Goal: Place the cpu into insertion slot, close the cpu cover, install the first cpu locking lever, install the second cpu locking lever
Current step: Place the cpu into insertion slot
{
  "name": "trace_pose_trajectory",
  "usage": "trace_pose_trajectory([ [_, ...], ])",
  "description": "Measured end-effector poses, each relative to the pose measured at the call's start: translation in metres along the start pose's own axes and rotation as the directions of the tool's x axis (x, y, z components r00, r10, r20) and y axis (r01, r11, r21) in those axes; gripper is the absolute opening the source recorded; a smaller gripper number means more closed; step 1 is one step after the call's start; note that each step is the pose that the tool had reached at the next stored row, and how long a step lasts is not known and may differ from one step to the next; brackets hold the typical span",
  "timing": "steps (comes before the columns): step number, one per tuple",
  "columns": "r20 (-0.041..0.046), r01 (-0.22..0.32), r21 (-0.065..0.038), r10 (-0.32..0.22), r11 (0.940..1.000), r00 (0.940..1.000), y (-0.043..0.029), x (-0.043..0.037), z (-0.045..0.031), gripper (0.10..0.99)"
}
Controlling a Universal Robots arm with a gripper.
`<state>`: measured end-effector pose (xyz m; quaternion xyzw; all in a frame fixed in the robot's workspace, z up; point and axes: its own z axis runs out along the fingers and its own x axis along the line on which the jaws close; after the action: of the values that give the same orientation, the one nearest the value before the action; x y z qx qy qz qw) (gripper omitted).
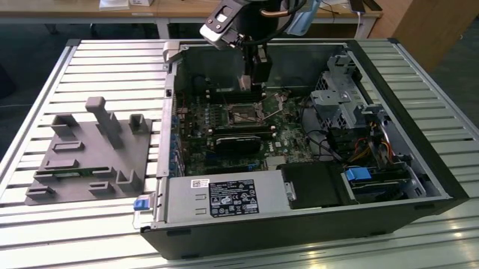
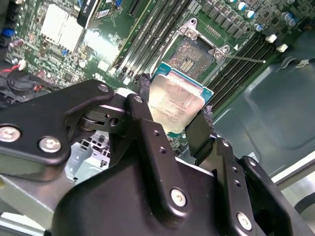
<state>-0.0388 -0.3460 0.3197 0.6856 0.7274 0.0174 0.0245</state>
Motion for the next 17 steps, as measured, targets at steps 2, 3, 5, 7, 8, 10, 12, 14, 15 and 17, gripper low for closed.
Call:
trace_pose_trajectory([
  [2,0.0001,-0.003,0.000,0.003,1.0000,1.0000,-0.0001,0.0001,0.0016,0.537],
  [3,0.0005,-0.003,0.000,0.003,1.0000,1.0000,-0.0001,0.0002,0.0024,0.537],
  [5,0.0011,-0.003,0.000,0.003,1.0000,1.0000,-0.0002,0.0005,0.0040,0.537],
  [7,0.0021,-0.004,0.000,0.004,1.0000,1.0000,-0.0003,0.0007,0.0053,0.537],
  [8,0.0021,-0.004,0.000,0.004,1.0000,1.0000,-0.0003,0.0008,0.0060,0.537],
  [10,0.0024,-0.004,0.000,0.004,1.0000,1.0000,-0.0004,0.0009,0.0071,0.537],
  [12,0.0024,-0.004,0.000,0.004,1.0000,1.0000,-0.0004,0.0010,0.0084,0.537],
  [14,0.0025,-0.005,0.000,0.005,1.0000,1.0000,-0.0005,0.0012,0.0098,0.537],
  [15,0.0025,-0.005,0.000,0.005,1.0000,1.0000,-0.0006,0.0015,0.0107,0.537],
  [17,0.0024,-0.005,0.000,0.005,1.0000,1.0000,-0.0007,0.0020,0.0127,0.537],
])
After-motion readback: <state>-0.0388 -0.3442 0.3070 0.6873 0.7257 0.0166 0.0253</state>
